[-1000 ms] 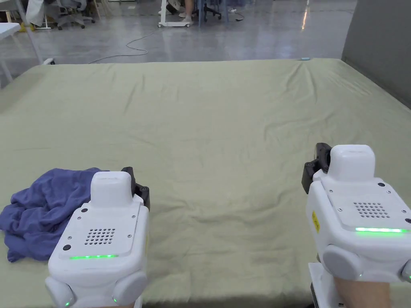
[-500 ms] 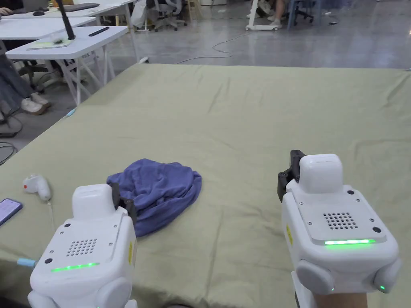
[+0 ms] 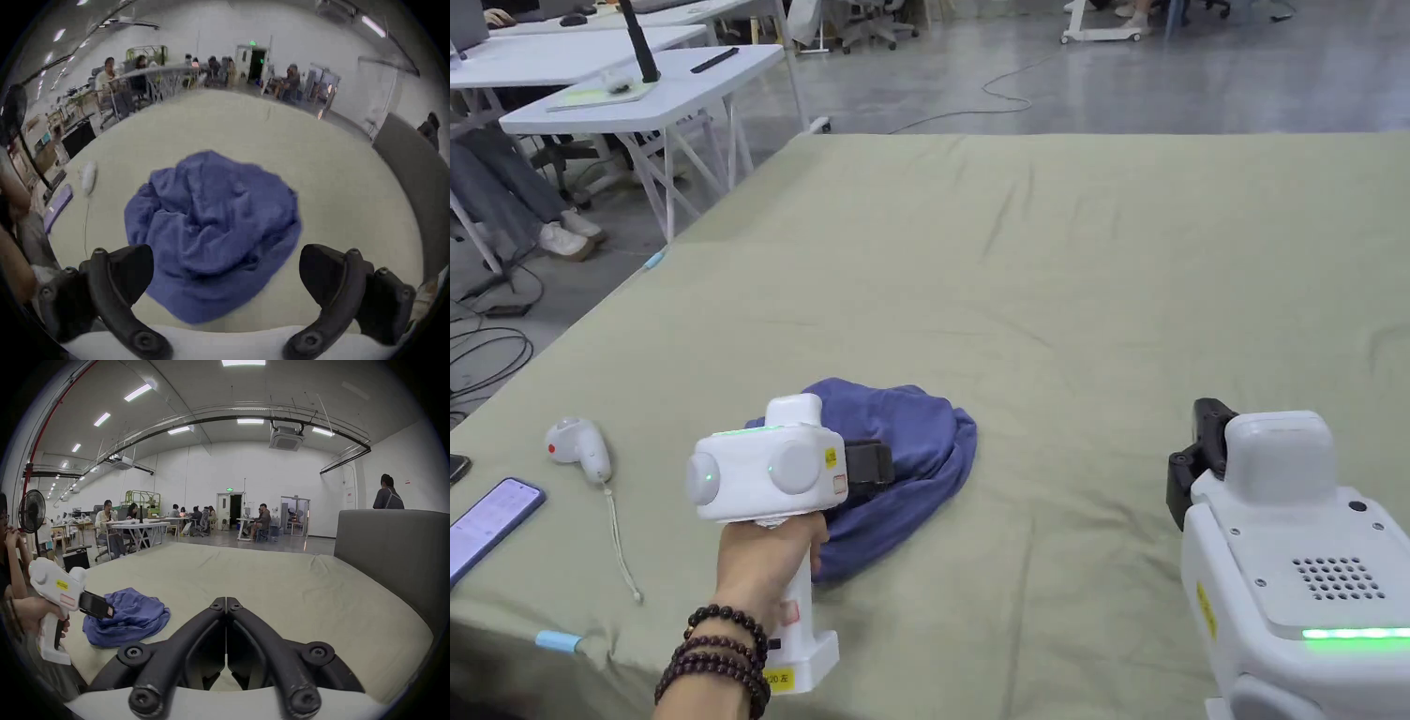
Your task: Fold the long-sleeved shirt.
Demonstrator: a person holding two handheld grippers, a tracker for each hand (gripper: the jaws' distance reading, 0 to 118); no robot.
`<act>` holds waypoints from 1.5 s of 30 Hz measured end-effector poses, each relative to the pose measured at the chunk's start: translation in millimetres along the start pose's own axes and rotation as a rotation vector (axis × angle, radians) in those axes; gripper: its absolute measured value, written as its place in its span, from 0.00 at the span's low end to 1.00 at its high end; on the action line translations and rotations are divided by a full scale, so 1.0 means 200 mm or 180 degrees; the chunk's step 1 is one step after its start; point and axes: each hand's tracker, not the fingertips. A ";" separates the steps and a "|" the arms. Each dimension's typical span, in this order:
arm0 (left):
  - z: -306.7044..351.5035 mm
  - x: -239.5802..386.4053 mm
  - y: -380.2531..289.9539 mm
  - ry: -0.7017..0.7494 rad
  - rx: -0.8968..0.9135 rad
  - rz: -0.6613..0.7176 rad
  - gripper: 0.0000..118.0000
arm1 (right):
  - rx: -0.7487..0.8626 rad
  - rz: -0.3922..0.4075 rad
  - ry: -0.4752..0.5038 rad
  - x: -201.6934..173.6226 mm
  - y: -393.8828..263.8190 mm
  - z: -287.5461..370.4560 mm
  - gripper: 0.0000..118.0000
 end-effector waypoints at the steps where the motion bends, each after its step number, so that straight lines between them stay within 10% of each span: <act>1: -0.03 0.02 0.00 0.0018 -0.0071 -0.0074 1.00 | -0.0030 0.0002 -0.0008 0.00 -0.01 -0.03 0.00; 6: -0.28 0.01 0.04 0.0120 -0.0267 -0.0175 0.94 | -0.0256 -0.0038 0.0024 -0.03 -0.03 -0.19 0.00; 11: -0.27 0.00 0.07 0.0068 -0.0075 0.0008 0.16 | -0.0300 0.0005 -0.0006 -0.02 -0.04 -0.27 0.00; 12: -0.25 0.00 0.08 0.0067 -0.0068 0.0009 0.14 | -0.0311 0.0003 -0.0010 -0.01 -0.04 -0.28 0.00; 21: 0.19 0.27 0.16 -0.0952 0.0554 -0.0267 0.13 | -0.0295 -0.0088 -0.0087 0.14 -0.03 -0.19 0.00; 36: 0.38 1.99 -0.14 -0.2976 0.0291 -0.1339 0.13 | -0.0084 -0.0310 -0.1169 0.88 -0.01 0.35 0.00; 41: 0.31 2.19 -0.34 -0.2648 0.0256 -0.1504 0.16 | -0.0123 -0.0391 -0.1366 1.01 0.00 0.44 0.00; 44: 0.32 2.05 -0.32 -0.2585 0.0472 -0.1336 0.95 | -0.0126 -0.0408 -0.1409 1.04 -0.01 0.45 0.00; 45: 0.32 1.99 -0.30 -0.2636 0.0529 -0.1256 1.00 | -0.0134 -0.0410 -0.1401 1.04 -0.02 0.45 0.00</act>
